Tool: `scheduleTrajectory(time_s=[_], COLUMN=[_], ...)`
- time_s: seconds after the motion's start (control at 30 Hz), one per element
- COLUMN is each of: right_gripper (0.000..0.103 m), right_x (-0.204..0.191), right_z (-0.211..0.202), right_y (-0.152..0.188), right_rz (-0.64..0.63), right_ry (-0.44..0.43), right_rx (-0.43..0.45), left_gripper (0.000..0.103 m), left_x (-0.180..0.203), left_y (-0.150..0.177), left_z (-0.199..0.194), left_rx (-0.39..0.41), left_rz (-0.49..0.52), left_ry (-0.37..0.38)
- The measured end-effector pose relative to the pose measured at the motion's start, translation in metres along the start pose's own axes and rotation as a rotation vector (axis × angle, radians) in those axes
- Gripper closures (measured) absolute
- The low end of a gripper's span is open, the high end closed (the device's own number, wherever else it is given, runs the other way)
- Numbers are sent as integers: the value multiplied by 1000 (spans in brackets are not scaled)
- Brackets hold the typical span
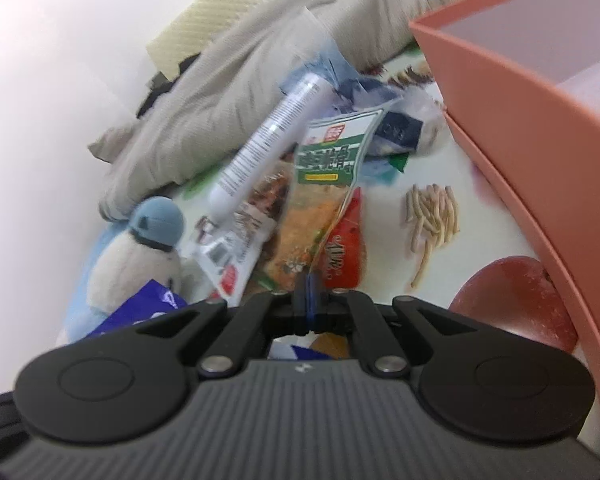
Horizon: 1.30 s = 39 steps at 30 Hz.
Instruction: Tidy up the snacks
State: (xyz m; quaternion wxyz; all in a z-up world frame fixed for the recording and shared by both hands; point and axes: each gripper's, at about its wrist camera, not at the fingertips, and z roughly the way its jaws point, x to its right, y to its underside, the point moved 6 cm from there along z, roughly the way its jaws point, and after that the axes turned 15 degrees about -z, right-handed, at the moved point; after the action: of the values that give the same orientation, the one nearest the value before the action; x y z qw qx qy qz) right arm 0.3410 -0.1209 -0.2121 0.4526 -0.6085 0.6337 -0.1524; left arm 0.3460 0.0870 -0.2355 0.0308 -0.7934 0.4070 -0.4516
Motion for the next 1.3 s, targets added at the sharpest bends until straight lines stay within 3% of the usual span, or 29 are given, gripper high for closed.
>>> scheduleTrajectory(time_s=[0.23, 0.37, 0.53, 0.87, 1.1, 1.3], right_gripper=[100, 100, 100, 100, 100, 100], right_x=[-13, -16, -21, -23, -23, -23], right_z=[-51, -77, -107, -149, -163, -173], right_y=[16, 32, 50, 64, 61, 46], right_rz=[-14, -22, -34, -90, -162, -212], right_ry=[-8, -27, -39, -21, 12, 10], right_rx=[-13, -45, -77, -144, -206, -225], left_gripper=[84, 84, 84, 84, 84, 84], left_x=[6, 8, 14, 15, 32, 48], left_y=[12, 31, 62, 101, 117, 125], left_z=[-57, -87, -113, -134, -123, -121], left_rx=[45, 47, 47, -5, -105, -119], left_rz=[27, 73, 201, 271, 343, 319], left_ry=[-5, -51, -134, -190, -245, -231])
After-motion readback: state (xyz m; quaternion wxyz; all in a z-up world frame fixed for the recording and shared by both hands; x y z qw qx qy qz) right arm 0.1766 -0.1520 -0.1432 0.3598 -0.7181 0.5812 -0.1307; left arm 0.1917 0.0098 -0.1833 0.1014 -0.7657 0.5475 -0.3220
